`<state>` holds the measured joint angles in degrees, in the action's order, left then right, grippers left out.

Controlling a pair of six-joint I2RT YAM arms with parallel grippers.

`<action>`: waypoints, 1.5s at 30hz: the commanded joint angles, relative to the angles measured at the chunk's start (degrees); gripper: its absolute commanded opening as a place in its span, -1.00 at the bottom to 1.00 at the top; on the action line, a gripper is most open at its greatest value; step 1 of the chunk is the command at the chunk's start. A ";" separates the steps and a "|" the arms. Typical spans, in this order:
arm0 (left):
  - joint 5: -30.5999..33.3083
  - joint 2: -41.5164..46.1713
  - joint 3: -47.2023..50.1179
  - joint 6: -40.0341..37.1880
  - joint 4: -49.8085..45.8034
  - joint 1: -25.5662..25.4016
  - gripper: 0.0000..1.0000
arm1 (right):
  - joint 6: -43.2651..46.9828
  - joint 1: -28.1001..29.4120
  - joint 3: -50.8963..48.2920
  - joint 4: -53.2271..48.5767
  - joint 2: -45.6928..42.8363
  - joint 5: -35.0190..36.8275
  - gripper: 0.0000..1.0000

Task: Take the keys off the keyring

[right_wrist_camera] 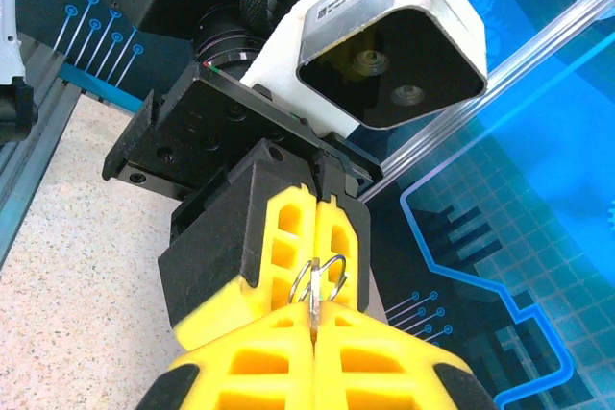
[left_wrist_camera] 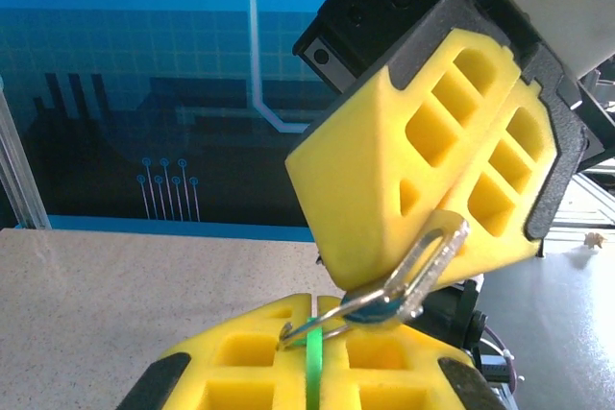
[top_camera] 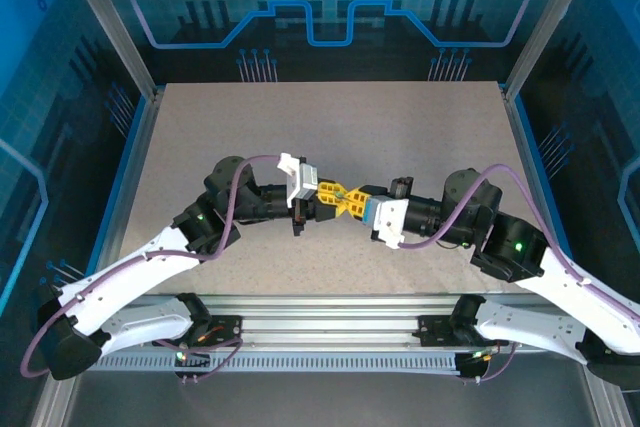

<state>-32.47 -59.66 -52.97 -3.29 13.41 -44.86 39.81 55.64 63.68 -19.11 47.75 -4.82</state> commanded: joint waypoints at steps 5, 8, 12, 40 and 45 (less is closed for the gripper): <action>-3.28 2.35 1.70 7.29 12.92 3.91 -1.00 | -3.31 -3.60 -2.50 -1.77 -1.78 -4.58 -1.00; -4.05 2.27 1.90 8.59 14.44 4.25 -1.00 | -3.23 -3.78 -2.94 -0.84 -1.87 -4.67 -1.00; -4.74 1.84 2.79 12.72 19.34 5.23 -1.00 | -3.24 -3.77 -3.22 -0.58 -1.60 -5.22 -1.00; -5.47 -4.50 -2.13 10.86 11.43 3.02 -1.00 | 8.28 11.91 -3.23 3.06 5.16 17.61 -1.00; -5.35 -5.25 -3.36 8.28 8.23 1.58 -0.97 | 6.87 11.17 -2.62 4.24 5.01 17.15 -1.00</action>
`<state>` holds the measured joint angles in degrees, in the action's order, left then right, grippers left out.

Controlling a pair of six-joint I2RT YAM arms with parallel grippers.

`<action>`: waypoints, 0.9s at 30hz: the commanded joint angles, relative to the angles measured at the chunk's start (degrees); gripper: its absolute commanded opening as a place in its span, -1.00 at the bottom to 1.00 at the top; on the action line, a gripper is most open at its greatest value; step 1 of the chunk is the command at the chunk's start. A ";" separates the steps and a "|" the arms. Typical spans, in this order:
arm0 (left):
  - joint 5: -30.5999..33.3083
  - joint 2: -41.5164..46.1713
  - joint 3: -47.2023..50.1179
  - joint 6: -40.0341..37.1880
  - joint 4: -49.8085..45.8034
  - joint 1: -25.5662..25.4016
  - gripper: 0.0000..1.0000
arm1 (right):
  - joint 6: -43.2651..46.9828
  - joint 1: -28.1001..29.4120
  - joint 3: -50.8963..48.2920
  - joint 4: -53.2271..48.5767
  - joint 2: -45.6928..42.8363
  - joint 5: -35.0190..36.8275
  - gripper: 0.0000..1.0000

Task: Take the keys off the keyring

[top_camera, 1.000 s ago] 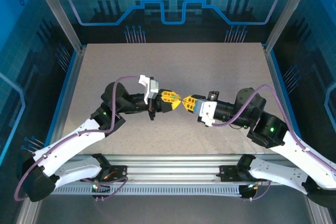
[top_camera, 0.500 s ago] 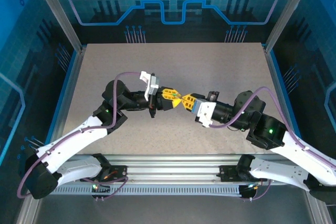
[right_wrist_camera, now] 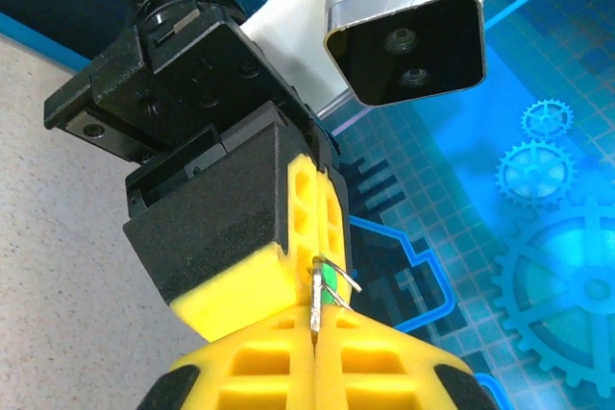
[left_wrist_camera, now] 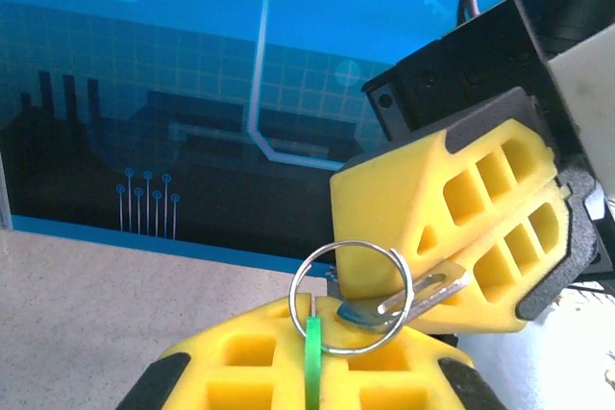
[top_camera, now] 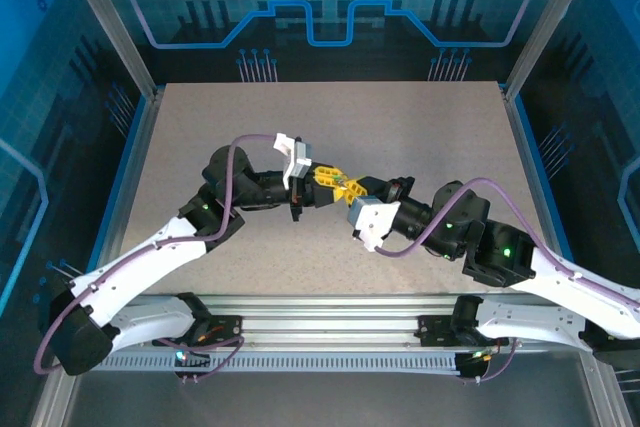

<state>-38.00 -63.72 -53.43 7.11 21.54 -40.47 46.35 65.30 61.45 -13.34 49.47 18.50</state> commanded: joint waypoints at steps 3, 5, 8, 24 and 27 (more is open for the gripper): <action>2.82 -0.50 -0.76 -1.86 1.71 -2.79 -0.66 | -1.31 -0.12 1.29 -1.47 3.43 -6.36 -1.00; 4.50 0.19 0.64 -1.80 2.94 -2.80 -0.41 | -1.58 -0.82 2.01 -1.73 3.52 -7.37 -1.00; 4.78 0.50 1.22 -2.28 2.36 -2.81 -0.26 | -2.64 -2.54 3.24 -1.38 3.96 -8.28 -1.00; 8.31 9.03 7.61 -6.43 -3.92 -2.88 0.42 | -6.90 -8.66 5.26 2.67 5.68 -12.99 -1.00; 7.51 9.62 7.33 -7.35 -5.47 -2.89 0.48 | -8.42 -9.45 4.92 3.96 6.16 -13.38 -1.00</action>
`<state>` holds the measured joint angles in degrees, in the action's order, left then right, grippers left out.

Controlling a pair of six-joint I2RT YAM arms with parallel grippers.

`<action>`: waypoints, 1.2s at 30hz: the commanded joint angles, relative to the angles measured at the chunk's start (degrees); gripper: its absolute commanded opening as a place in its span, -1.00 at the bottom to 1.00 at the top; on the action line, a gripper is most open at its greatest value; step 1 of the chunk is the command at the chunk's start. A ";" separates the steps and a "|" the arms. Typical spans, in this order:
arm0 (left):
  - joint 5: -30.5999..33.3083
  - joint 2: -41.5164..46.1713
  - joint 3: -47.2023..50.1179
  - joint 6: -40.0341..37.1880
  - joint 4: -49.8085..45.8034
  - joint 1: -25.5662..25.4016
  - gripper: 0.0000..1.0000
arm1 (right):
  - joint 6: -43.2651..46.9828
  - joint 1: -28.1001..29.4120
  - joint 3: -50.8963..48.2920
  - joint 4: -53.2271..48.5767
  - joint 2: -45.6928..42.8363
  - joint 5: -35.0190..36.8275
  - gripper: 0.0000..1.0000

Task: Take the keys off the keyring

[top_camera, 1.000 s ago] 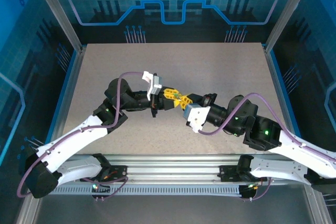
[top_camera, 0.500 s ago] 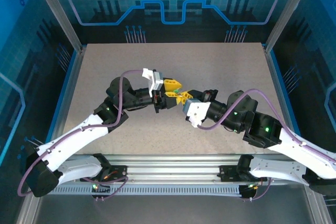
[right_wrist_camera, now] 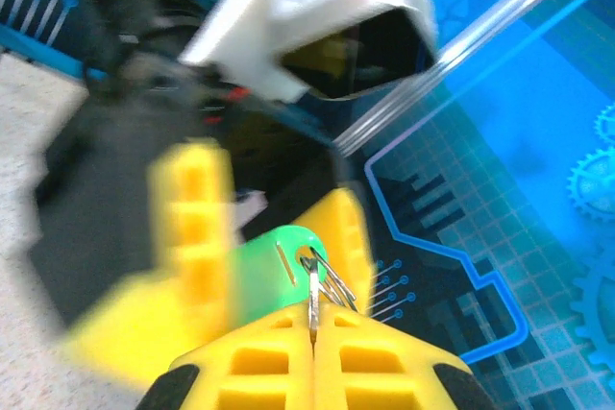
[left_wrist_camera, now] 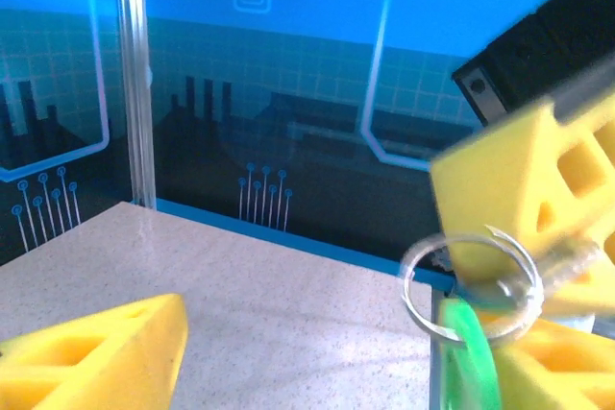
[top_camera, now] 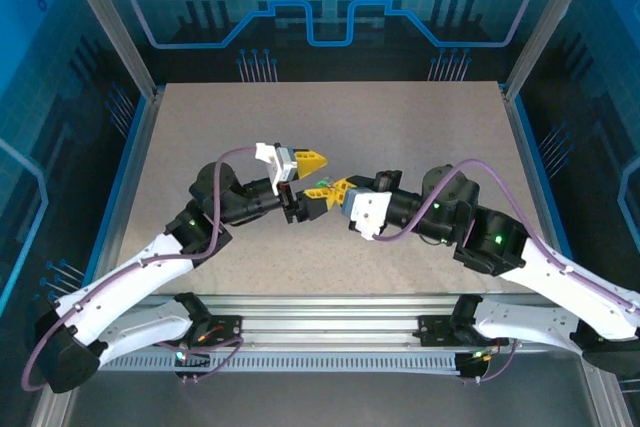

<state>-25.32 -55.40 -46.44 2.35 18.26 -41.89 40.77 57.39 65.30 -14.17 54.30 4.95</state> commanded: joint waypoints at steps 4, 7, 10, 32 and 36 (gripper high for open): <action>-6.35 1.43 -0.43 -3.75 -4.23 -1.56 0.59 | -4.26 -1.76 0.97 5.48 2.28 -0.06 -1.00; -4.30 2.46 -0.16 -4.33 -5.52 -1.53 0.66 | -3.94 -2.22 0.40 6.09 2.00 -0.26 -1.00; -1.09 4.66 1.33 -4.11 -5.68 -1.47 0.66 | -4.34 -4.03 0.04 6.32 1.12 -2.67 -1.00; -18.99 -7.29 -24.88 23.91 -22.63 19.17 0.30 | -12.05 -28.89 -7.50 26.95 6.52 -49.57 -1.00; -26.09 -13.16 -29.05 30.58 -21.64 19.65 0.20 | -11.57 -30.01 -6.94 27.33 7.24 -51.76 -1.00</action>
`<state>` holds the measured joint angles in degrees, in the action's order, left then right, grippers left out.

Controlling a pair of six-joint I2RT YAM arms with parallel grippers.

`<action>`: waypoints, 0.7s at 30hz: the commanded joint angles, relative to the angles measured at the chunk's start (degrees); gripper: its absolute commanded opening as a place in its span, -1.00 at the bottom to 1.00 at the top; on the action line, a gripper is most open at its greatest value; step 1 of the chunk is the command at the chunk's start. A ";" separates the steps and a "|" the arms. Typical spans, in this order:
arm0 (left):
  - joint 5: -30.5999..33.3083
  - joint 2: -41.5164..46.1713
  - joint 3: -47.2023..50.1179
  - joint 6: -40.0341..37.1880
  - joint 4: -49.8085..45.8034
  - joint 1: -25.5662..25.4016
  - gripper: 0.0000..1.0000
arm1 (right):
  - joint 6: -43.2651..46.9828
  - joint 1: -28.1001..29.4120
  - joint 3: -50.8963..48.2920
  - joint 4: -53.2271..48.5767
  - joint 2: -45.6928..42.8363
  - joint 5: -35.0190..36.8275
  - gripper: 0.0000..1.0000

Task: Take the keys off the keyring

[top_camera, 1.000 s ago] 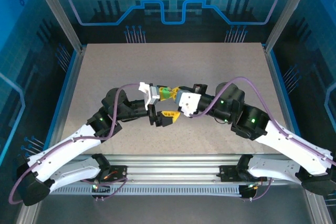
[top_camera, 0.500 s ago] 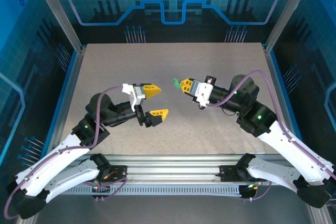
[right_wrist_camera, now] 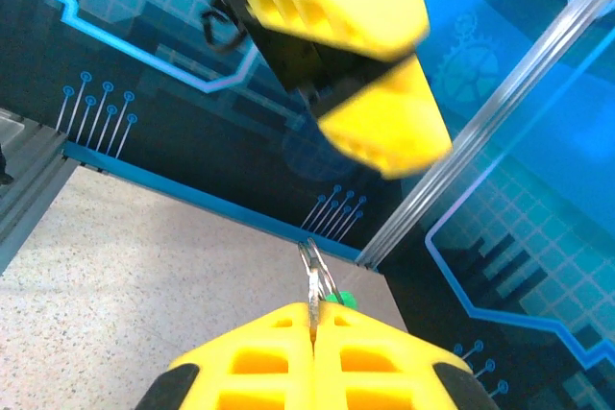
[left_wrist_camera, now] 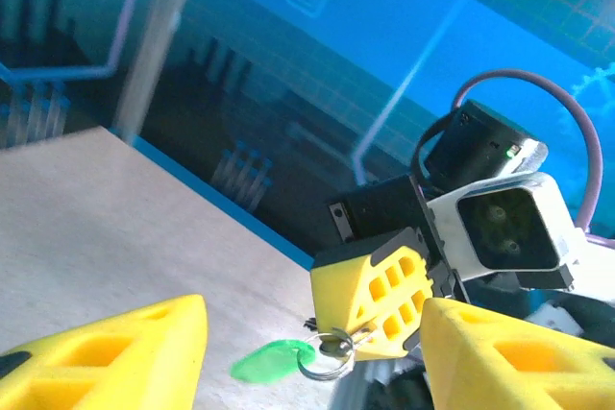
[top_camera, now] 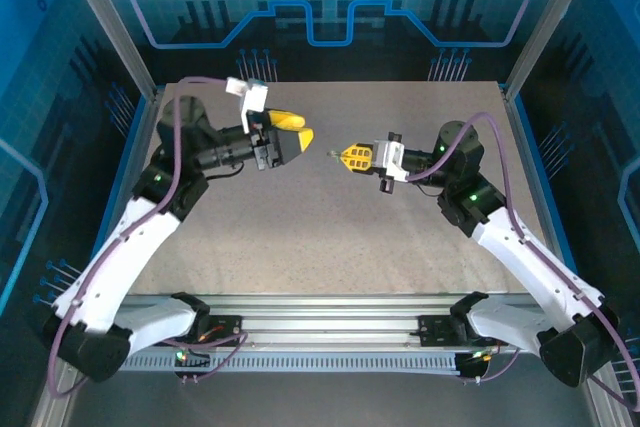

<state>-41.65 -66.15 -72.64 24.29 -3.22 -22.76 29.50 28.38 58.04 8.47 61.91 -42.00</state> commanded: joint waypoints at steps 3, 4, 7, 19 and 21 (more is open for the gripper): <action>-11.76 -3.38 -2.08 12.39 1.38 0.53 0.19 | -0.14 -1.54 0.37 5.09 -0.48 -4.84 -1.00; -11.99 -3.33 -1.58 13.59 2.04 0.53 0.19 | -0.13 -1.52 0.33 5.33 -0.56 -4.88 -1.00; -13.33 -3.11 -0.20 15.66 3.09 0.53 0.19 | -0.12 -1.57 0.31 5.42 -0.65 -4.80 -1.00; -17.81 -5.26 2.55 23.42 9.10 -0.59 0.36 | 2.09 0.08 0.81 4.06 -0.74 -1.53 -1.00; -18.12 -5.69 2.18 23.02 8.23 -1.57 0.36 | 2.57 0.47 0.81 4.09 -0.76 -0.73 -1.00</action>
<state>-57.36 -71.02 -70.81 45.63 3.55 -23.11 30.65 28.03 58.06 11.62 61.93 -43.92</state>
